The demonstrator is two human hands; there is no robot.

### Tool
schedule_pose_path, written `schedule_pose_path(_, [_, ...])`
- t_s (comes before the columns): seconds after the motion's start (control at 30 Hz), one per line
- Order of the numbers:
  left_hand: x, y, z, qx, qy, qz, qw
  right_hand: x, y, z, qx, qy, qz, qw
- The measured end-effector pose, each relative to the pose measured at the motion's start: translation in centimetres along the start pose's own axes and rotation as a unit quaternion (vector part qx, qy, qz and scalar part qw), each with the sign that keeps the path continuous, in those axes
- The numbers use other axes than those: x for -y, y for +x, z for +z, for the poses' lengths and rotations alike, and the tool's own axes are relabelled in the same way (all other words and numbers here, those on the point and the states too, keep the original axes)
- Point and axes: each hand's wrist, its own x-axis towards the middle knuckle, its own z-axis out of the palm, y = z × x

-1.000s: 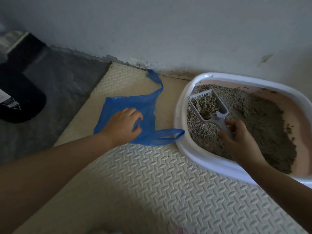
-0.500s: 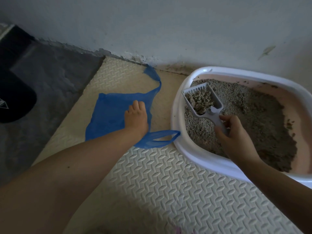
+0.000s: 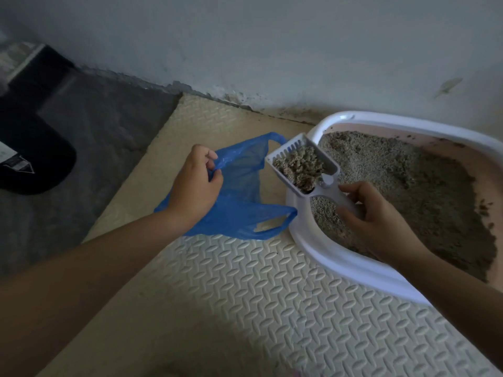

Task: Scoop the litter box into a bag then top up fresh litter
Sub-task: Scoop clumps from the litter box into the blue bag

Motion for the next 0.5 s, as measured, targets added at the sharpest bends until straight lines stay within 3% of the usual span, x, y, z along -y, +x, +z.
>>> schedule_pose_path(0.2, [0.1,-1.7,-1.5,0.004,-0.040,0.018,0.999,0.7,0.8,0.9,0.093,-0.034,-0.038,0.994])
schedule_pose_path(0.5, [1.0,-2.5,-3.0,-0.003,-0.110,0.015,0.994,3.9,3.3,4.1,0.154,-0.145,-0.055,0.976])
